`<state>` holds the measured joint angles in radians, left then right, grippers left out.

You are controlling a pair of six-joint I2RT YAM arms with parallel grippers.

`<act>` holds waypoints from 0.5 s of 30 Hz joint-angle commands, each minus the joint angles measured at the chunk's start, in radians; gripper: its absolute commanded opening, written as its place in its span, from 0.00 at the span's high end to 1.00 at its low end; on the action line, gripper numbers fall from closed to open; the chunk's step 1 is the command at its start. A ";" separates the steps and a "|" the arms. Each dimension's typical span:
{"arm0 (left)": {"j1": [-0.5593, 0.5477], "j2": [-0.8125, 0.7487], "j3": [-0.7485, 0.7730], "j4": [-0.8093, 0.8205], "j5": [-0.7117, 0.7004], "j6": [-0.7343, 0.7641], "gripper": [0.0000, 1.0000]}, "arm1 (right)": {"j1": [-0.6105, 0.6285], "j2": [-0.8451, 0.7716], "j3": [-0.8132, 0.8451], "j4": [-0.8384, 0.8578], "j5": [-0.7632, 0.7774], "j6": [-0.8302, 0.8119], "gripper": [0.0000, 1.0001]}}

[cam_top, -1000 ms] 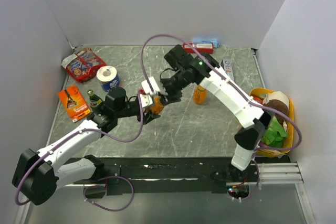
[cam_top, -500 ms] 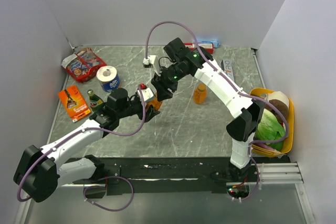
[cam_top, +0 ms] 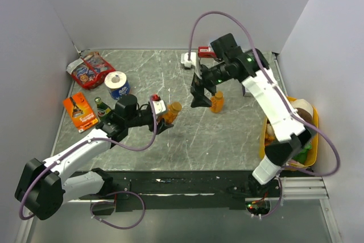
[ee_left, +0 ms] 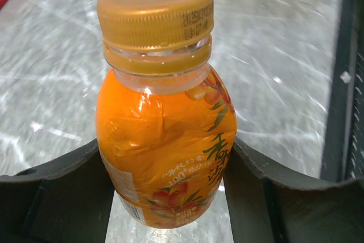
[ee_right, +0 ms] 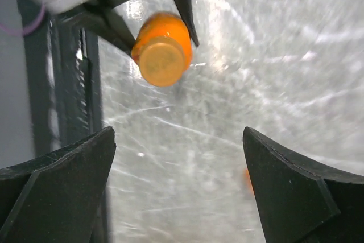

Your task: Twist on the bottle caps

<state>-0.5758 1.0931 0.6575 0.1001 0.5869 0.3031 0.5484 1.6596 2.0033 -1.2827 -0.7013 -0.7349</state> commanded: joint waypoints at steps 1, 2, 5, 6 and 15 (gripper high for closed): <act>0.005 -0.013 0.086 -0.097 0.195 0.168 0.99 | 0.048 -0.092 -0.032 -0.010 -0.038 -0.344 0.06; 0.005 -0.009 0.096 -0.134 0.202 0.198 0.99 | 0.067 -0.093 -0.040 -0.048 -0.018 -0.406 0.09; 0.005 0.013 0.131 -0.198 0.223 0.264 0.99 | 0.133 -0.126 -0.119 -0.037 0.037 -0.581 0.15; 0.004 0.019 0.137 -0.217 0.226 0.274 0.99 | 0.145 -0.139 -0.148 0.012 0.046 -0.619 0.15; 0.001 0.021 0.157 -0.246 0.243 0.323 0.99 | 0.248 -0.153 -0.239 0.079 0.054 -0.709 0.20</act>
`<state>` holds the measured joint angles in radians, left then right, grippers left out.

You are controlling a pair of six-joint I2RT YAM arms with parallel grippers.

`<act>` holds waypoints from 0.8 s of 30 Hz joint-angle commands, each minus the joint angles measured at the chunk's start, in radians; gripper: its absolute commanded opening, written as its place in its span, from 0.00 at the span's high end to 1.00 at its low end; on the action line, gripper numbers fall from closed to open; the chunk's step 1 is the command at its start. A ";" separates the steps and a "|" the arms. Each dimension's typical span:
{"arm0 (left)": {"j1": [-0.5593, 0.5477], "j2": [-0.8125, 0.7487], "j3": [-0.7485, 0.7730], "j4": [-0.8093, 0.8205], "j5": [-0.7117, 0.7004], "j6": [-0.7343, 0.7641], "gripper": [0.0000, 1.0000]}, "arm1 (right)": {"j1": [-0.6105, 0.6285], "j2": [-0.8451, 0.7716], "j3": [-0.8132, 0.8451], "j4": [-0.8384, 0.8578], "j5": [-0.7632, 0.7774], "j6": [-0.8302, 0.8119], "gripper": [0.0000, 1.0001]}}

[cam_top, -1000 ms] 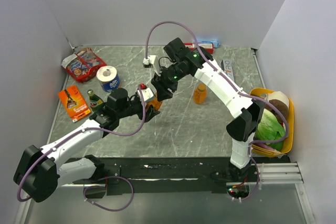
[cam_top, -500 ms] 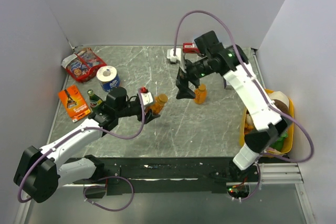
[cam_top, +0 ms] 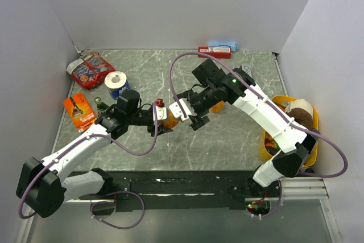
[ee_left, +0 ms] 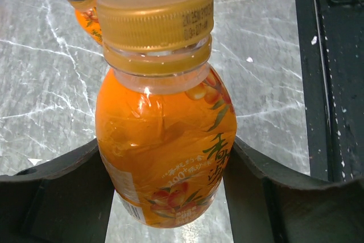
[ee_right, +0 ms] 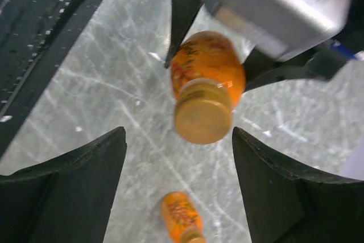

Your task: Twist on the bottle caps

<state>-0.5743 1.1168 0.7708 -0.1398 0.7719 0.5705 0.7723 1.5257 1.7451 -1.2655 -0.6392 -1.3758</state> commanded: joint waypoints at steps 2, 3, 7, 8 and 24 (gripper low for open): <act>-0.001 -0.003 0.050 -0.007 0.058 0.054 0.99 | 0.028 -0.016 0.017 0.075 -0.007 -0.066 0.21; -0.001 -0.005 0.050 -0.010 0.056 0.054 0.99 | 0.030 -0.015 0.016 0.081 -0.005 -0.068 0.22; 0.001 -0.003 0.062 -0.014 0.056 0.054 0.99 | 0.035 -0.012 0.013 0.087 -0.010 -0.083 0.25; -0.001 -0.003 0.064 -0.014 0.058 0.055 0.99 | 0.036 -0.010 0.011 0.081 -0.010 -0.092 0.27; -0.002 -0.012 0.064 0.017 0.035 0.029 0.99 | 0.051 0.053 0.067 0.008 0.007 -0.072 0.66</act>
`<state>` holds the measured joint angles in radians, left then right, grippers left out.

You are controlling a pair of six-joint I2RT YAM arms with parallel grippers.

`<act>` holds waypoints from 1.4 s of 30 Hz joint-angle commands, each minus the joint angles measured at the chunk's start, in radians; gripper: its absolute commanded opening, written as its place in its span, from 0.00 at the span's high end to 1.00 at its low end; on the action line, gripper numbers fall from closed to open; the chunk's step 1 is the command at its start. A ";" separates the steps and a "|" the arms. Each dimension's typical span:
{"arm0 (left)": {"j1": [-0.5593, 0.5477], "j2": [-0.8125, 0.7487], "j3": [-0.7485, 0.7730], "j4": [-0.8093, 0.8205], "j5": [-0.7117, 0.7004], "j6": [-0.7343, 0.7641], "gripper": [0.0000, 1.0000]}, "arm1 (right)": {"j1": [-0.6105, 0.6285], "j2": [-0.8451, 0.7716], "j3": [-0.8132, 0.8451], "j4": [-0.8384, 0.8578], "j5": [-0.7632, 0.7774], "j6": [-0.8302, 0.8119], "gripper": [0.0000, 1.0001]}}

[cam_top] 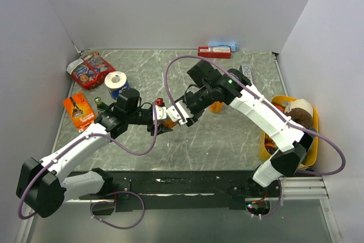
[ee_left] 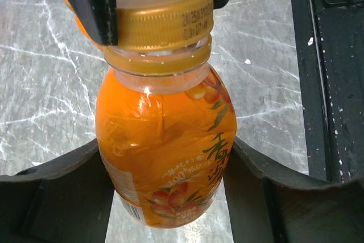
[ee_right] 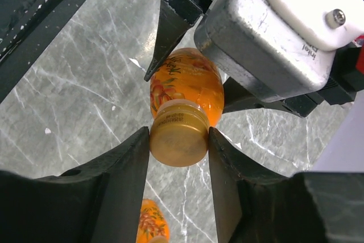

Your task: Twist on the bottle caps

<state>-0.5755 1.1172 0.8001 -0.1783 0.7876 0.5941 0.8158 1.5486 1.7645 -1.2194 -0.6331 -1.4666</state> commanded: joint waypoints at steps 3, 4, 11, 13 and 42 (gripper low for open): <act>-0.003 -0.020 0.021 0.138 -0.028 -0.068 0.99 | 0.005 0.073 0.064 0.006 0.006 0.179 0.82; -0.003 -0.023 0.011 0.167 -0.045 -0.098 0.99 | 0.005 0.088 0.082 0.029 0.010 0.230 0.85; -0.006 -0.031 -0.006 0.388 -0.247 -0.327 0.99 | -0.038 0.203 0.167 0.083 -0.010 0.786 1.00; -0.009 -0.022 -0.001 0.393 -0.307 -0.344 0.99 | -0.072 0.243 0.202 0.075 -0.046 0.866 1.00; 0.003 0.006 0.047 0.002 0.042 -0.042 0.99 | -0.096 -0.157 -0.114 0.040 -0.050 0.006 0.07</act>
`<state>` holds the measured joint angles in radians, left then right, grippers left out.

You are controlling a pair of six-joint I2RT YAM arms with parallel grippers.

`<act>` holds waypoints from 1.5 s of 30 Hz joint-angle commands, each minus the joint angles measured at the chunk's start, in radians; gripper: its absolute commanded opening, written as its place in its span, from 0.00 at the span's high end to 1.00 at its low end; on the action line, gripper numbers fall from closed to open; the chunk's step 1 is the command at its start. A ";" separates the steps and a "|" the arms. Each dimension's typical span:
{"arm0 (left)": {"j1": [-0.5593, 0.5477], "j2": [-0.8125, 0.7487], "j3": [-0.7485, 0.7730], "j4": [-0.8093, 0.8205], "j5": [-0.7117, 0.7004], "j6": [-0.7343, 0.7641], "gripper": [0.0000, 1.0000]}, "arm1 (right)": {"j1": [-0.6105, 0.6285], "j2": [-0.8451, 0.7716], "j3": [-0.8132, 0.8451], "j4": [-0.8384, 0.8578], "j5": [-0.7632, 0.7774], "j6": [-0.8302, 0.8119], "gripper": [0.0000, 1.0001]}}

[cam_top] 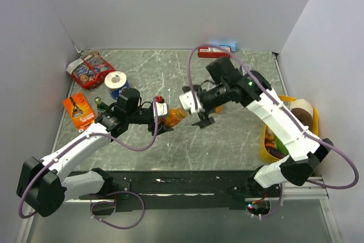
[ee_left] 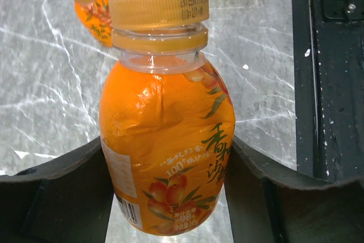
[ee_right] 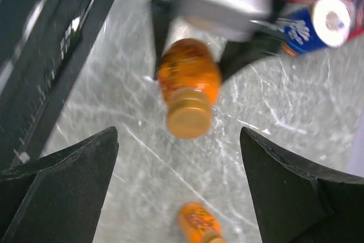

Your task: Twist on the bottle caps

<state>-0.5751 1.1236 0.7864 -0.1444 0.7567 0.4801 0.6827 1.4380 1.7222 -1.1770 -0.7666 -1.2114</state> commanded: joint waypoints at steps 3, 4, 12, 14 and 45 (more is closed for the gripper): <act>0.003 -0.007 0.060 -0.032 0.082 0.077 0.99 | 0.064 -0.047 -0.093 -0.001 0.108 -0.289 0.11; 0.003 -0.010 0.059 -0.031 0.085 0.077 0.99 | 0.067 -0.047 -0.096 0.007 0.112 -0.289 0.12; 0.003 -0.011 0.077 -0.066 0.096 0.110 0.99 | 0.097 -0.048 -0.145 0.146 0.135 -0.260 0.22; 0.003 -0.018 0.079 -0.067 0.095 0.110 0.99 | 0.098 -0.047 -0.154 0.171 0.135 -0.263 0.24; 0.003 -0.064 0.011 0.167 -0.046 -0.080 0.99 | 0.065 0.151 0.078 0.014 0.034 0.038 1.00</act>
<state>-0.5667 1.1126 0.8124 -0.1772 0.7742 0.4808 0.7738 1.5082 1.6661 -1.0992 -0.6403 -1.4178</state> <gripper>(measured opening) 0.686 0.496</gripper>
